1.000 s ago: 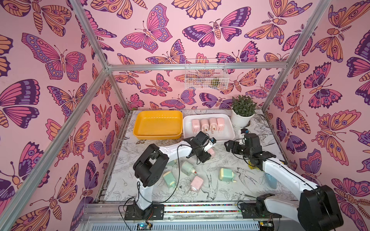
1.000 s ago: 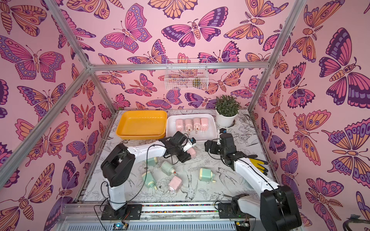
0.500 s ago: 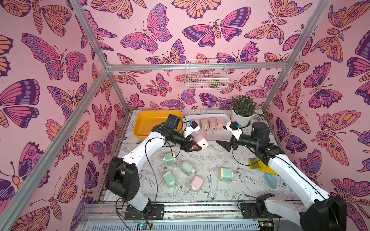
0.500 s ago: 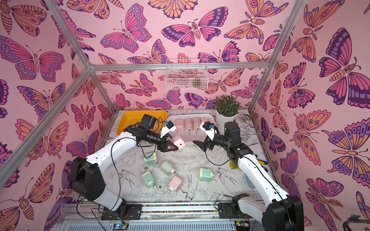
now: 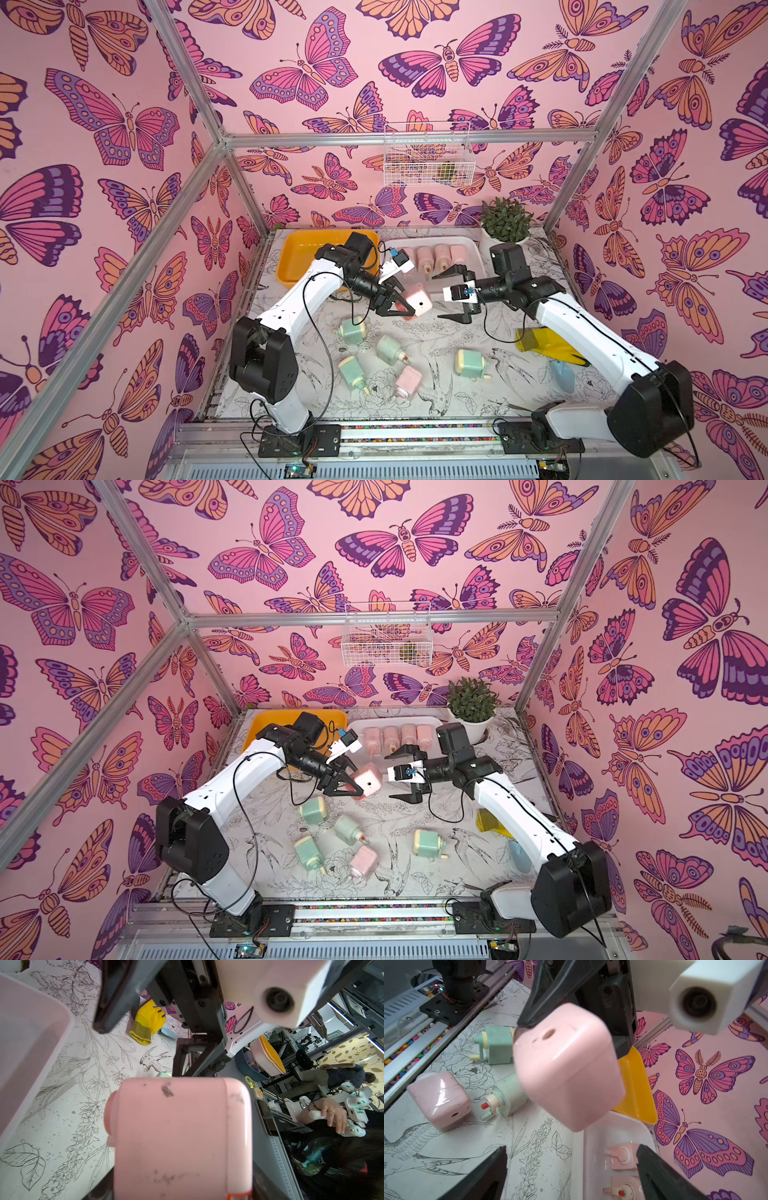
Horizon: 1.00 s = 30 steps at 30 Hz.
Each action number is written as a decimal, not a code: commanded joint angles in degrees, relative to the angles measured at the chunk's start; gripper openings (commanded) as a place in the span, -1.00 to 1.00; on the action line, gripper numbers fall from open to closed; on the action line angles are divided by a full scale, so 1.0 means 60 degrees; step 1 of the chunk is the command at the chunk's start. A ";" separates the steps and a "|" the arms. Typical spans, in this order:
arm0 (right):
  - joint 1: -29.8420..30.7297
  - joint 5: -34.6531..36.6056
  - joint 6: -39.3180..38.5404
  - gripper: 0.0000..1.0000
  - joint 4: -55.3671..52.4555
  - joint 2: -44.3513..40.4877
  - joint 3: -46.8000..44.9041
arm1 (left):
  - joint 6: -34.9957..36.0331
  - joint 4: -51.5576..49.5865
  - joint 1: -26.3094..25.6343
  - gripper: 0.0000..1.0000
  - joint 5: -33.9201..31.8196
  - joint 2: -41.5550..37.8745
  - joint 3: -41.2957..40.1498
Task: Place the pencil sharpeners by color into the storage box
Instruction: Pick up the pencil sharpener from the center of the board.
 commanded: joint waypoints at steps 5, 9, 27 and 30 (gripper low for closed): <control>0.0522 -0.1223 -0.2096 1.00 -0.2395 0.0620 0.1221 | 0.0284 -0.0587 -0.0250 -1.00 0.0378 0.0127 0.0275; 0.0708 -0.1248 -0.2420 0.90 -0.3153 0.0891 0.1611 | 0.0365 -0.0601 -0.0334 -1.00 0.0328 0.0083 0.0304; 0.1247 -0.1673 -0.3347 0.34 -0.4596 0.1630 0.2455 | 0.0555 -0.0595 -0.0516 -1.00 0.0480 0.0339 0.0488; 0.1251 -0.1444 -0.3413 0.03 -0.4733 0.1637 0.2490 | 0.0513 -0.0602 -0.0515 -1.00 0.0338 0.0430 0.0547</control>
